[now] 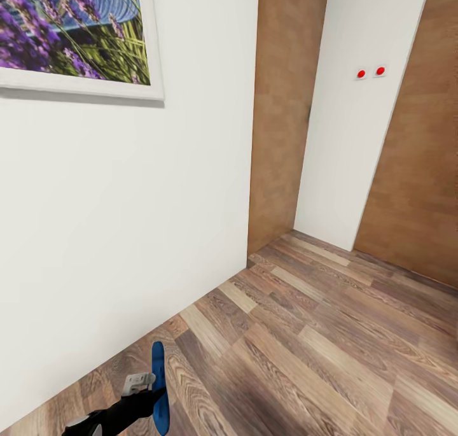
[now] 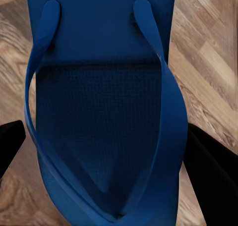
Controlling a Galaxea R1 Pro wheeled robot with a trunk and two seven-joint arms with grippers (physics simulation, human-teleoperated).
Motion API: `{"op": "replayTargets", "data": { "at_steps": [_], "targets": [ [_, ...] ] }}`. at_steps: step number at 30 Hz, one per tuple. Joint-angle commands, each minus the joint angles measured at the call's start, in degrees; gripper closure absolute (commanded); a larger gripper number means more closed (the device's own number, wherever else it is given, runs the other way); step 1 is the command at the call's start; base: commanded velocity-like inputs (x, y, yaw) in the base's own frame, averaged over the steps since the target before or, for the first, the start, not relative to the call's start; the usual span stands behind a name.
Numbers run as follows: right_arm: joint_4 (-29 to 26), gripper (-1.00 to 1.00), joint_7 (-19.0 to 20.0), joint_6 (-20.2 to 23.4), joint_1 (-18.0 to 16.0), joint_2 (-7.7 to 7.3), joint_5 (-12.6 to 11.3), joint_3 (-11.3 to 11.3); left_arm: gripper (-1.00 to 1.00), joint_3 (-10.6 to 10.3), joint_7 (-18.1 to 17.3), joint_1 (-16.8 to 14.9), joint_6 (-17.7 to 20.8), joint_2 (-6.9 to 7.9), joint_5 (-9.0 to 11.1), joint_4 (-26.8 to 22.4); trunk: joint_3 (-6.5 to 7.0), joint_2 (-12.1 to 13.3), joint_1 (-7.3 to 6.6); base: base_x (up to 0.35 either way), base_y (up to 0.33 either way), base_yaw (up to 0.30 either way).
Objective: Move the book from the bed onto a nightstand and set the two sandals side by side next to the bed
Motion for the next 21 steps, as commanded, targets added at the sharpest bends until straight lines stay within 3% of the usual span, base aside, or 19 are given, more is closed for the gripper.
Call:
{"op": "replayTargets", "data": {
  "at_steps": [1, 21],
  "targets": [
    [0.01, -1.0, 0.27, 0.6, -0.02, -0.04, -0.51, -0.13, 1.0, 0.08, -0.3, -0.02, 0.34, -0.02, 0.5, 0.0, 0.17, -0.01, -0.04, 0.0, 0.0, 0.0],
    [0.01, -1.0, 0.2, 0.6, -0.02, -0.33, -0.53, -0.18, 1.0, -0.18, -0.3, -0.02, -2.95, -0.44, 0.48, 2.2, 3.8, 7.63, -4.23, 0.0, 0.0, 0.0]
  ]
}}
